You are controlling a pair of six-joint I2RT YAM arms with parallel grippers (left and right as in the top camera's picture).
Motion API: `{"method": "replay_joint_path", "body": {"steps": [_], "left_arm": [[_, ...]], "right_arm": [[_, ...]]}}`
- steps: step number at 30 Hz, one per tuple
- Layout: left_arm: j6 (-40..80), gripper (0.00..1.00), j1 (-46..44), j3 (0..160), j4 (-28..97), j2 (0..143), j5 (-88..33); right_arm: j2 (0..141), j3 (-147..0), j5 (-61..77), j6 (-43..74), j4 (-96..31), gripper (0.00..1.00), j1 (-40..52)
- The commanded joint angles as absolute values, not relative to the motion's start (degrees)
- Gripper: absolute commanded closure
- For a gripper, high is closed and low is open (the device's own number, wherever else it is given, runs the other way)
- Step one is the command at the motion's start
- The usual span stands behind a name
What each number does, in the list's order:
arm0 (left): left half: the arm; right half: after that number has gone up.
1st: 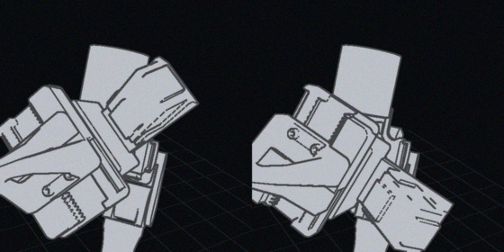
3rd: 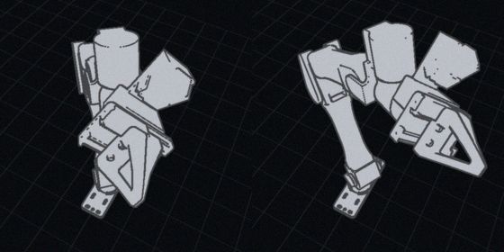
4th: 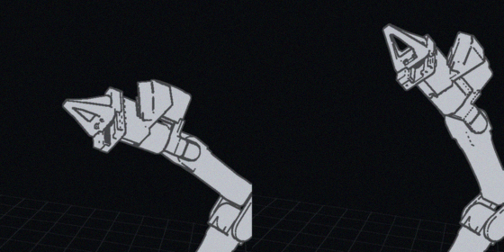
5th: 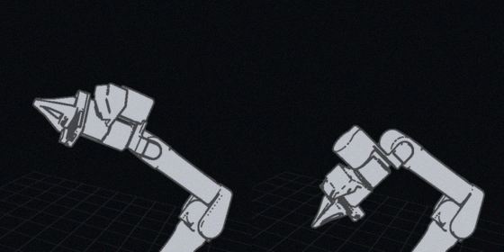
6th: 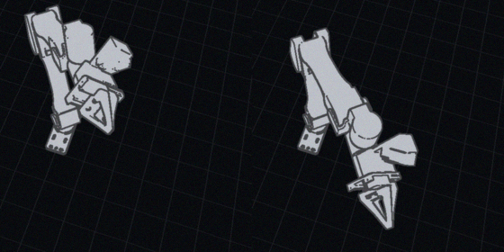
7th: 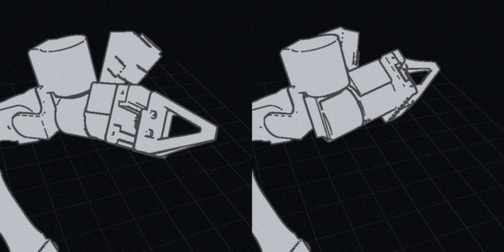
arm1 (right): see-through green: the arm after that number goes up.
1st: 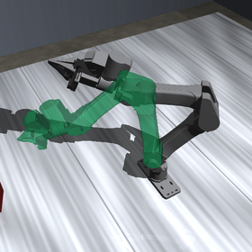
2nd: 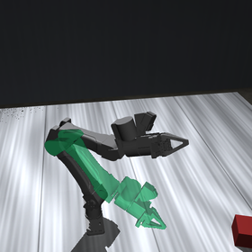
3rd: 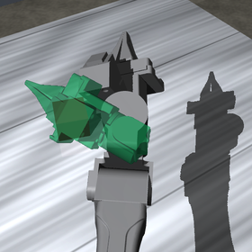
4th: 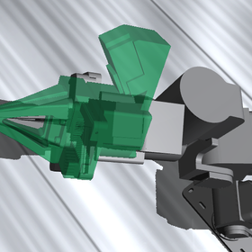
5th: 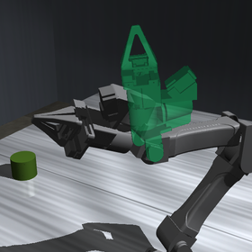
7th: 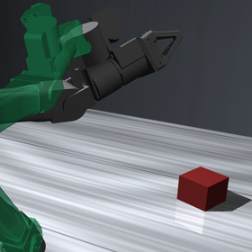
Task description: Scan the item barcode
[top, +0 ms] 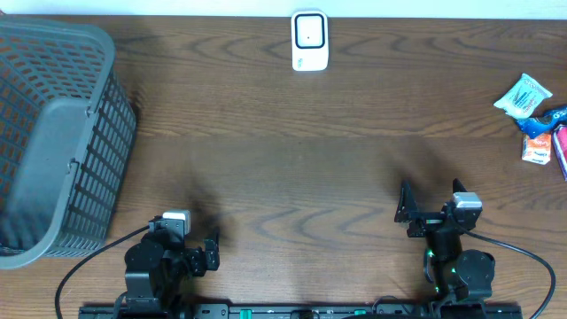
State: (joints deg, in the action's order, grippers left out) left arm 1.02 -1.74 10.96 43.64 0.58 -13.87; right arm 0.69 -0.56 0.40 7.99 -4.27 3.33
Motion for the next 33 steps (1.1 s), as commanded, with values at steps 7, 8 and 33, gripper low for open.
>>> {"method": "replay_joint_path", "body": {"steps": [7,8,33], "left_arm": [[0.05,0.02,-1.96,10.72,44.75,0.23,-14.52],[0.05,0.02,-1.96,10.72,44.75,0.23,-14.55],[0.03,0.02,-1.96,10.70,44.75,0.12,-12.64]], "right_arm": [[0.30,-0.32,0.56,6.98,-4.27,0.01,3.09],[0.30,-0.32,0.54,6.98,-4.27,0.01,3.09],[0.30,-0.32,0.54,6.98,-4.27,0.01,3.09]]}}
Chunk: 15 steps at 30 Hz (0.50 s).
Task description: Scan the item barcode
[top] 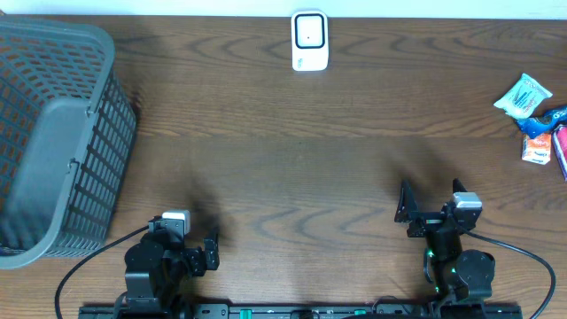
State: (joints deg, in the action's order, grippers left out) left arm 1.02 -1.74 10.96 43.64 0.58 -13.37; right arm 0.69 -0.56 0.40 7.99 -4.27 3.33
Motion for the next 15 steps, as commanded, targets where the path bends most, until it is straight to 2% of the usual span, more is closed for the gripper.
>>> {"method": "replay_joint_path", "body": {"steps": [1,5,9,15], "left_arm": [[0.05,0.02,-1.96,10.70,44.95,0.12,-12.71],[-2.37,0.02,-1.96,10.70,35.59,0.12,-14.06],[-10.55,0.02,-1.96,10.70,20.73,0.12,-20.60],[-10.52,0.02,-2.09,10.70,9.43,0.12,-20.32]], "right_arm": [[0.30,-0.32,0.54,6.98,-4.27,0.01,3.09],[0.30,-0.32,0.56,6.98,-4.27,0.01,3.09],[0.30,-0.32,0.54,6.98,-4.27,0.01,3.09],[0.30,-0.32,0.54,6.98,-4.27,0.01,3.09]]}}
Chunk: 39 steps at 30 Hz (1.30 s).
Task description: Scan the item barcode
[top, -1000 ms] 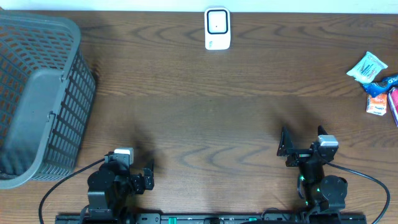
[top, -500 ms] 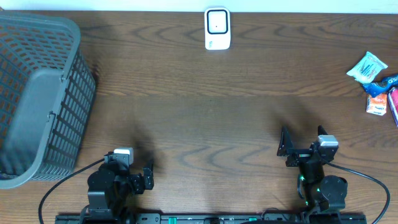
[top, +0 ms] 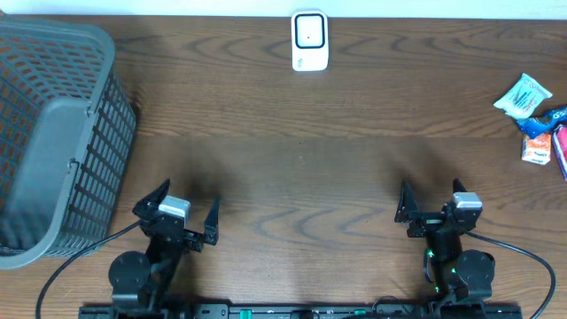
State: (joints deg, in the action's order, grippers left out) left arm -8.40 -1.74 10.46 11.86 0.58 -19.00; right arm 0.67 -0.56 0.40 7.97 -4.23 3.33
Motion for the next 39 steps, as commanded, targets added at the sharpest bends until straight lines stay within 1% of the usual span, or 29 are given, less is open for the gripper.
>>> {"method": "replay_joint_path", "body": {"steps": [1,5,10,18,25,30,35,39], "left_arm": [[-10.52,0.02,-2.13,10.70,7.22,0.12,-20.14],[-10.41,0.02,-3.29,10.70,1.26,0.12,-17.85],[-7.18,0.02,-4.54,10.72,-2.13,0.12,-14.04],[-7.22,0.02,-4.64,10.72,-7.73,0.12,-12.34],[-2.20,0.02,-4.86,10.72,-11.09,0.12,-12.32],[-1.58,0.02,-4.86,10.72,-15.88,0.12,-12.34],[-1.17,0.02,-4.86,10.09,-14.90,0.12,-12.34],[-1.19,0.02,-4.84,6.48,-16.93,0.12,-11.90]], "right_arm": [[0.30,-0.32,0.56,6.98,-4.27,0.01,3.09],[0.30,-0.32,0.56,7.01,-4.27,0.01,3.09],[0.30,-0.32,0.54,6.98,-4.27,0.01,3.09],[0.30,-0.32,0.54,6.98,-4.27,0.01,3.09],[0.30,-0.32,0.54,6.98,-4.27,0.01,3.09],[0.30,-0.32,0.54,6.98,-4.27,0.01,3.09],[0.30,-0.32,0.56,7.01,-4.27,0.01,3.09],[0.30,-0.32,0.54,6.98,-4.27,0.01,3.09]]}}
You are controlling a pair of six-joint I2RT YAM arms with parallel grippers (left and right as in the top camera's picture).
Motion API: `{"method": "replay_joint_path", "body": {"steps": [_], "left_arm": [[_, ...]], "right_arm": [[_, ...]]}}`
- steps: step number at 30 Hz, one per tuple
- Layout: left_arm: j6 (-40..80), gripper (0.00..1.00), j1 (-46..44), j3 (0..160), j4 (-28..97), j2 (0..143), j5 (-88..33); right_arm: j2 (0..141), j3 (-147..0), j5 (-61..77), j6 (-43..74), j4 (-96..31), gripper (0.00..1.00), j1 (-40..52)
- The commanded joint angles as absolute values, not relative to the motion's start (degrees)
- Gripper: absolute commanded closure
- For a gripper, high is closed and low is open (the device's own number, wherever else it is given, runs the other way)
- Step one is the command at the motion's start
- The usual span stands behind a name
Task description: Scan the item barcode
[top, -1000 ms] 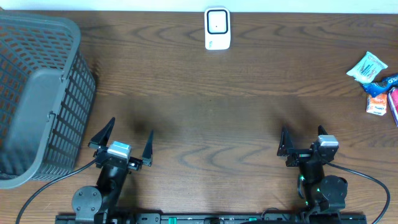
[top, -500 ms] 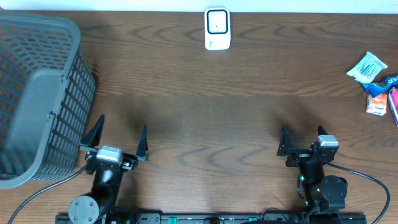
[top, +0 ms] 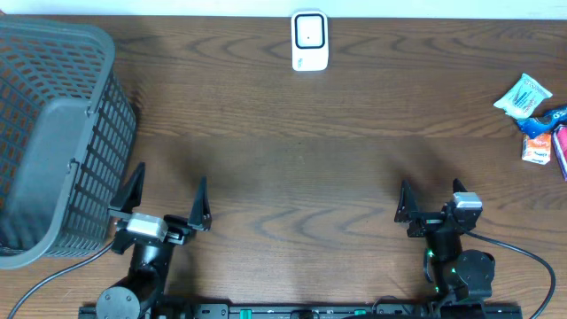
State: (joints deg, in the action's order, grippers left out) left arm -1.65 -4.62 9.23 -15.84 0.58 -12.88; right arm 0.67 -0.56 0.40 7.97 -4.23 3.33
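The white barcode scanner (top: 309, 40) stands at the far edge of the table, in the middle. Several small packets lie at the far right: a white-green one (top: 524, 95), a blue one (top: 554, 116) and an orange one (top: 535, 149). My left gripper (top: 168, 197) is open at the near left with nothing between its fingers, far from the packets. At the near right my right gripper (top: 431, 200) is also open and empty, well short of the packets.
A large grey mesh basket (top: 53, 133) fills the left side, its wall close to my left gripper. Dark wooden table (top: 301, 159) stretches between the grippers and the scanner. A red packet shows at the right edge.
My left arm has shifted left and a little further out from its base, and its fingers now stand wider apart near the basket wall. The right arm has not moved.
Both arms sat folded at the near edge at the first two moments, with nothing changing. Then the left gripper had risen with both fingers showing. Now it is further left beside the basket. The packets, scanner and right arm stayed put.
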Motion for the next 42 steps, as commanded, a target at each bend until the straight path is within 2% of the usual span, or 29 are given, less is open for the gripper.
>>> {"method": "replay_joint_path", "body": {"steps": [1,13,25,32,42], "left_arm": [[-1.17,0.02,-4.84,5.98,-17.10,0.12,-11.92],[-1.54,0.02,-3.92,0.23,-15.66,0.10,-10.79],[-1.32,0.02,-0.27,0.23,3.07,0.10,-8.82],[4.25,0.02,-0.78,0.23,4.10,0.10,-0.27],[1.67,0.02,-0.67,0.23,4.21,0.10,-1.06]], "right_arm": [[0.30,-0.32,0.54,6.98,-4.27,0.01,3.09],[0.30,-0.32,0.54,6.98,-4.27,0.01,3.09],[0.30,-0.32,0.54,7.01,-4.27,0.01,3.09],[0.30,-0.32,0.56,6.98,-4.27,0.01,3.09],[0.30,-0.32,0.56,6.98,-4.27,0.01,3.09]]}}
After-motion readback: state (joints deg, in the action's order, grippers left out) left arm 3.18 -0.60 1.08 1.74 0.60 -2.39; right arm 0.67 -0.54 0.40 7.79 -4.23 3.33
